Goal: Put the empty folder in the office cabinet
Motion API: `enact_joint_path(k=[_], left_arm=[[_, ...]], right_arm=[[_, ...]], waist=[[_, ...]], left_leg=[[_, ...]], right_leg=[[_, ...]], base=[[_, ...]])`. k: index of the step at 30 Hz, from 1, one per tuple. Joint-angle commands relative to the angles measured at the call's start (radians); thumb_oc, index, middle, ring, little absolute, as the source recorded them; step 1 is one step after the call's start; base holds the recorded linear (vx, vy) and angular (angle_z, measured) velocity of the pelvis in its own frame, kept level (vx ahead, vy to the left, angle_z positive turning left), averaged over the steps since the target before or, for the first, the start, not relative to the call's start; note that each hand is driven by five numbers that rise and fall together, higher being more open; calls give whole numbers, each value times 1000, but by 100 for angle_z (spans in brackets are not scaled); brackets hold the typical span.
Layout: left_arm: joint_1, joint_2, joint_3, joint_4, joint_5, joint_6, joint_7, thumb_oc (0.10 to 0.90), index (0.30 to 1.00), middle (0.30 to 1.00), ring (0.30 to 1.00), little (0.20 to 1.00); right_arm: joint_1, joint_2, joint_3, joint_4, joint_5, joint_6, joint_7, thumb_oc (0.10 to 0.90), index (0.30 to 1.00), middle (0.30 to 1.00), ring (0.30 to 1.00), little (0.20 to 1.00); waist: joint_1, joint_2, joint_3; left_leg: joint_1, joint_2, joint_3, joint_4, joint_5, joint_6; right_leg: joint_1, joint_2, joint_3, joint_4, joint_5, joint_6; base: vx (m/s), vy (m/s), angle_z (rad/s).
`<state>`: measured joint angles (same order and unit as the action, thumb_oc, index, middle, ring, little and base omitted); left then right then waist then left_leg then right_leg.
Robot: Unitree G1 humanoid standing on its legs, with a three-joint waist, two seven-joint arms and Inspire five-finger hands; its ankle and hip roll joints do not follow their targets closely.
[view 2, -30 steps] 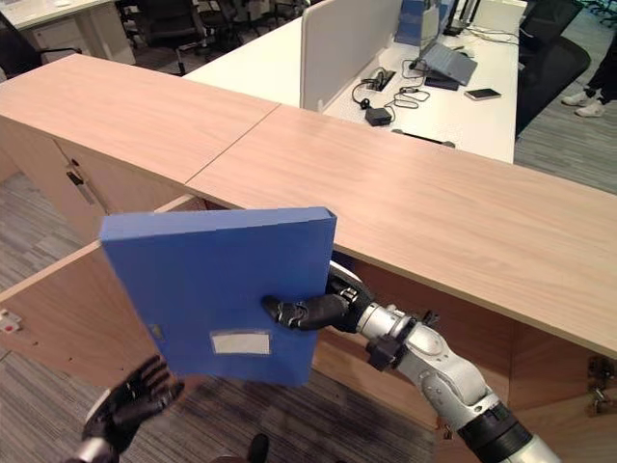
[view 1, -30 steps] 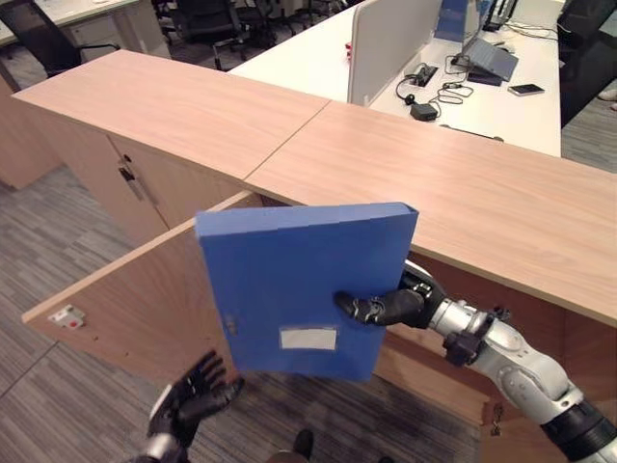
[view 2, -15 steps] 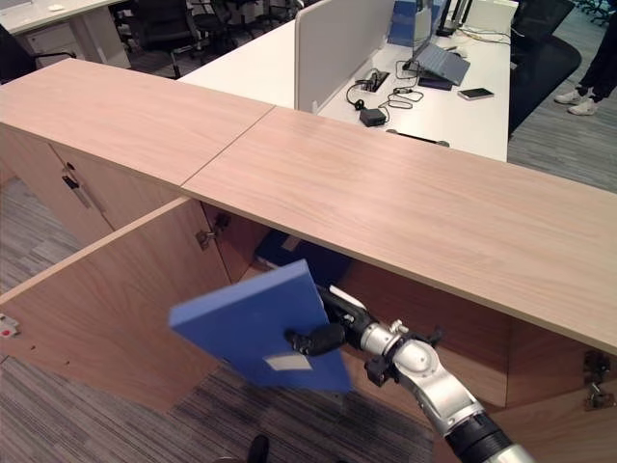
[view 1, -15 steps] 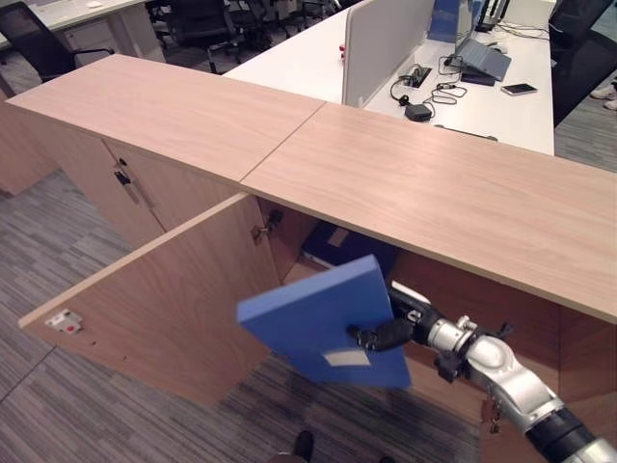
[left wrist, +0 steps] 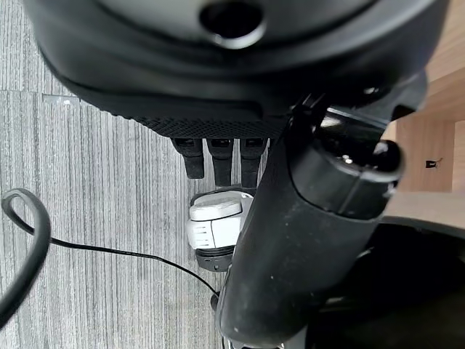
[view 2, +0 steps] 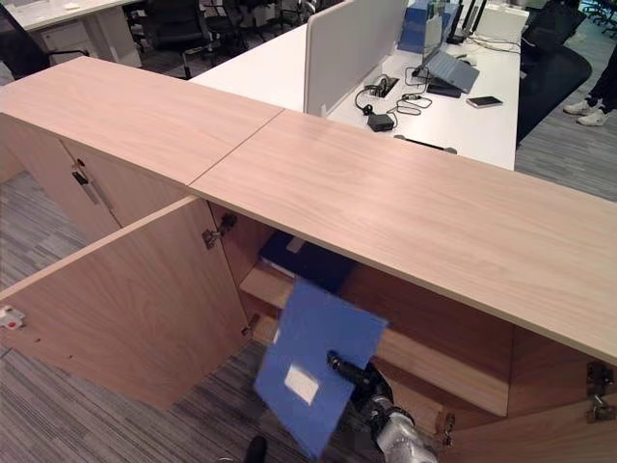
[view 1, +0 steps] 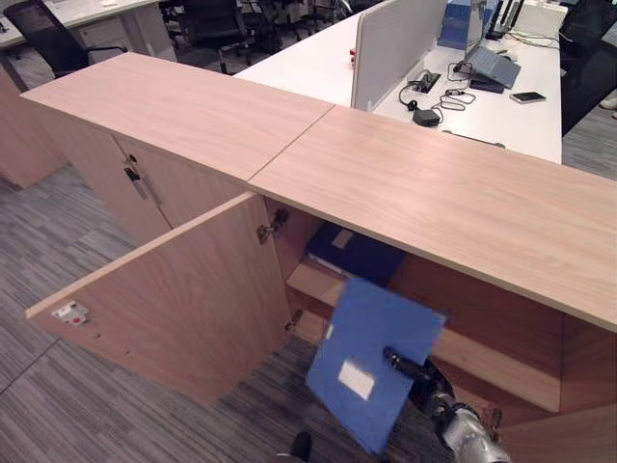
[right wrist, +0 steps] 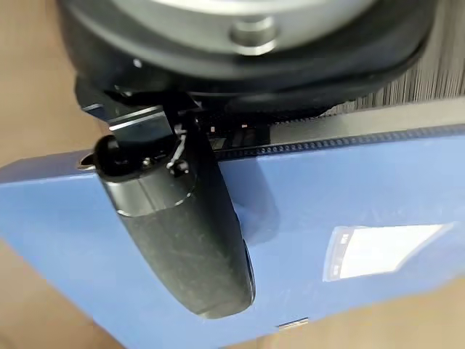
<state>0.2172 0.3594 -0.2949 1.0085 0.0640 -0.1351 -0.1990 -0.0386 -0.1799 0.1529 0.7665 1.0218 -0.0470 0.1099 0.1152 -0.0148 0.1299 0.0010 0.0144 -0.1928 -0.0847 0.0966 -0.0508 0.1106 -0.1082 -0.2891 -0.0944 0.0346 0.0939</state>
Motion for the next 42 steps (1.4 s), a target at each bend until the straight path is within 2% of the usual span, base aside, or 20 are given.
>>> enact_joint_path(k=[1,4,11,14,16,17,20,23,26,31,34,36,38,42], left_arm=[[-68,43,-23,-13,1,-44,36,800,900,900,900,900],[-59,45,-39,-33,1,-48,31,800,900,900,900,900],[-47,53,-67,-56,-3,-51,18,800,900,900,900,900],[-49,3,-112,-47,21,-44,54,800,900,900,900,900],[-54,1,-120,-43,24,-44,57,800,900,900,900,900],[-61,-3,-133,-33,27,-42,61,800,900,900,900,900],[-67,-4,-164,-49,33,-44,59,800,900,900,900,900],[-70,-5,-192,-67,31,-44,53,800,900,900,900,900],[-81,0,-255,-106,32,-52,35,800,900,900,900,900],[-111,16,-329,-177,31,-61,21,800,900,900,900,900],[-145,33,-393,-208,16,-66,25,800,900,900,900,900],[-155,32,-388,-205,-18,-63,38,800,900,900,900,900],[-169,23,-339,-184,-137,-53,64,800,900,900,900,900],[-229,20,-320,-155,-208,-56,73,800,900,900,900,900]], right_arm=[[-100,7,-73,-74,185,-141,3,400,300,300,300,300],[-130,22,-152,-62,253,-182,-9,400,300,300,300,300],[-219,-10,-289,-25,346,-261,-40,400,300,300,300,300],[-277,-26,-382,26,404,-340,-102,400,300,300,300,300],[-290,-30,-408,36,419,-356,-112,400,300,300,300,300],[-311,-45,-460,61,454,-391,-135,400,300,300,300,300],[-355,-79,-526,87,496,-434,-164,400,300,300,300,300],[-414,-143,-547,145,493,-443,-199,400,300,300,300,300],[-517,-264,-528,227,473,-414,-226,400,300,300,300,300],[-660,-374,-476,270,482,-401,-223,400,300,300,300,300],[-861,-513,-395,346,462,-381,-248,400,300,300,300,300],[-954,-563,-349,376,450,-371,-256,400,300,300,300,300],[-1051,-607,-270,395,413,-362,-275,400,300,300,300,300],[-1167,-598,-214,416,404,-357,-300,400,300,300,300,300]], waist=[[15,12,3],[16,22,8],[22,40,14],[29,43,15],[31,46,16],[30,51,18],[32,64,20],[33,82,32],[27,120,60],[28,165,109],[31,211,183],[37,231,211],[43,240,240],[37,234,247]], left_leg=[[68,-25,64,-3,-122,15],[65,-26,63,-3,-124,16],[60,-31,56,-3,-126,19],[58,-33,46,-3,-128,20],[58,-34,44,-3,-129,21],[57,-36,40,-3,-131,22],[52,-40,37,-3,-132,21],[42,-43,48,-3,-130,23],[10,-49,76,-2,-121,24],[-40,-54,101,2,-106,27],[-141,-61,134,72,-103,23],[-209,-63,152,117,-109,21],[-312,-60,173,184,-121,12],[-410,-62,186,255,-144,3]], right_leg=[[-7,-1,-15,12,-59,36],[-11,-2,-15,11,-61,38],[-13,-3,-16,11,-65,39],[-11,-2,-20,10,-70,38],[-10,-3,-22,10,-71,39],[-10,-3,-26,10,-74,39],[-13,-7,-31,10,-75,43],[-30,-12,-26,10,-68,48],[-79,-22,-10,12,-55,57],[-152,-31,17,35,-43,60],[-263,-58,46,104,-46,58],[-340,-72,63,156,-54,55],[-467,-83,75,250,-74,47],[-584,-84,90,339,-104,47]], base=[[0,0,0],[0,0,0],[0,0,0],[3,-26,1],[11,-23,6],[12,-18,4],[-4,-15,5],[-54,6,4],[-102,46,-14],[-96,43,-31],[-163,46,-28],[-149,-8,-38],[-141,-73,-32],[-36,-59,4]])
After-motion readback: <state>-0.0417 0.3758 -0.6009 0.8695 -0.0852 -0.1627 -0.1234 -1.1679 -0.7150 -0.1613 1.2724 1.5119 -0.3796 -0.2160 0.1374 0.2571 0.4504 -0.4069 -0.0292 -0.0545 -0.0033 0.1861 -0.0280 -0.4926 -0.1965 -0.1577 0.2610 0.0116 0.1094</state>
